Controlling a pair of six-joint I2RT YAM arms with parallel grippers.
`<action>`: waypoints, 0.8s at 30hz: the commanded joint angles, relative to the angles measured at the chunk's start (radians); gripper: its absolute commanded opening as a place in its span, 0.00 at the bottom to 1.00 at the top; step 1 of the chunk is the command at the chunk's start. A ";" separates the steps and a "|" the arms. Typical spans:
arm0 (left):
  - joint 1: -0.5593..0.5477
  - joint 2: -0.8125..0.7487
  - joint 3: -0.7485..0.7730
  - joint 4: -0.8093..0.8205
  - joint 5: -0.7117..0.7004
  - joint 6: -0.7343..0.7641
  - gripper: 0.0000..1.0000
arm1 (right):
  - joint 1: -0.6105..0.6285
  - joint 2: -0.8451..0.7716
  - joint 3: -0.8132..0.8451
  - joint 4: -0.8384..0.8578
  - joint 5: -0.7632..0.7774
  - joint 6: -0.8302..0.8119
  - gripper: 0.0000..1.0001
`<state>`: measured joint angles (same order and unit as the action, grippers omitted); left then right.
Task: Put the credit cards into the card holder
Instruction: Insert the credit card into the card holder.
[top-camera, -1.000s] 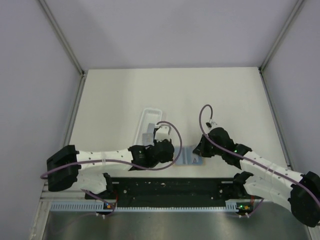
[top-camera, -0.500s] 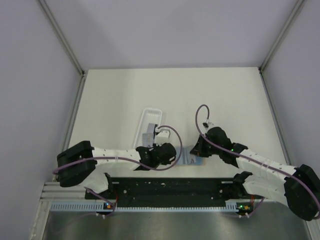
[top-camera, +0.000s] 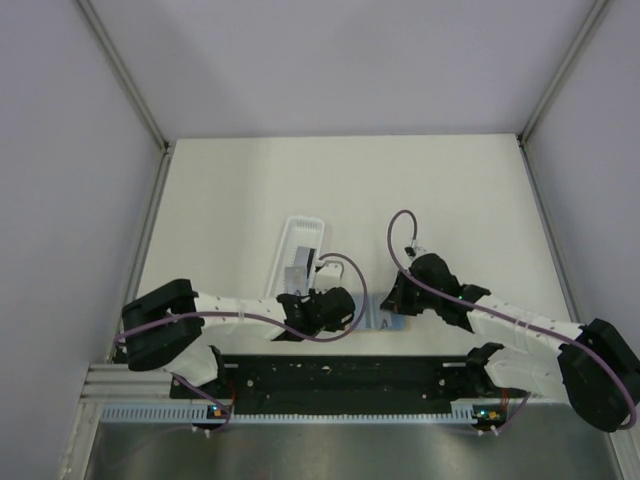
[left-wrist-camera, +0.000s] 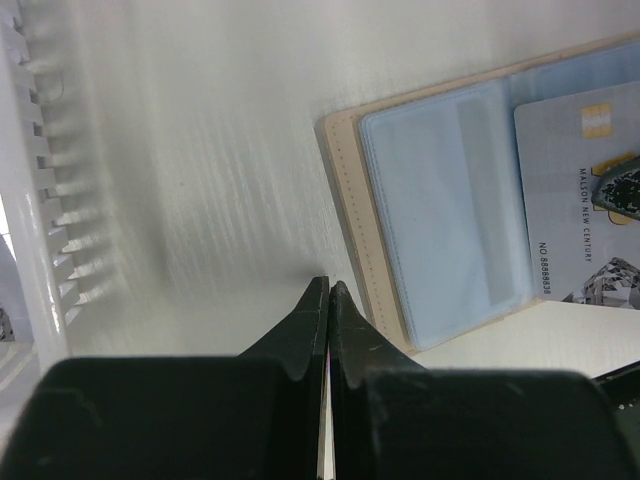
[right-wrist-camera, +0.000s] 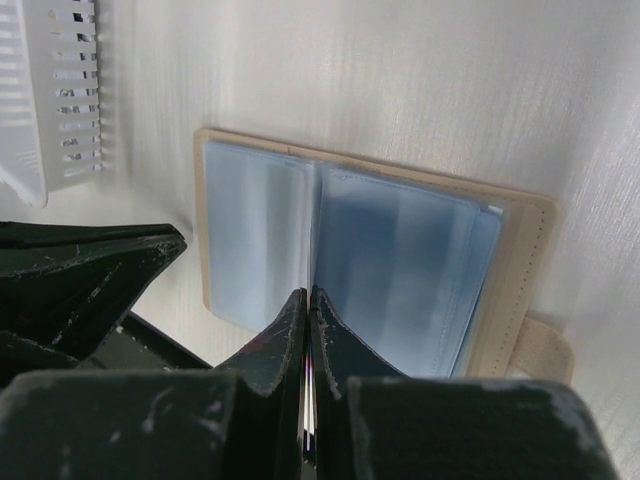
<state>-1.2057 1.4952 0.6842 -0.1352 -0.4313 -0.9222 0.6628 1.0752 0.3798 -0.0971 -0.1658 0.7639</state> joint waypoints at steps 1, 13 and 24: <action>0.003 0.013 0.005 0.043 0.011 -0.010 0.00 | -0.014 0.002 0.007 0.036 0.006 0.008 0.00; 0.003 0.043 0.006 0.065 0.031 -0.012 0.00 | -0.065 0.014 -0.036 0.115 -0.072 0.025 0.00; 0.003 0.051 0.009 0.066 0.037 -0.015 0.00 | -0.084 0.052 -0.078 0.232 -0.135 0.037 0.00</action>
<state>-1.2057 1.5299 0.6846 -0.0799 -0.4080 -0.9249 0.5858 1.1099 0.3199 0.0395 -0.2604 0.7898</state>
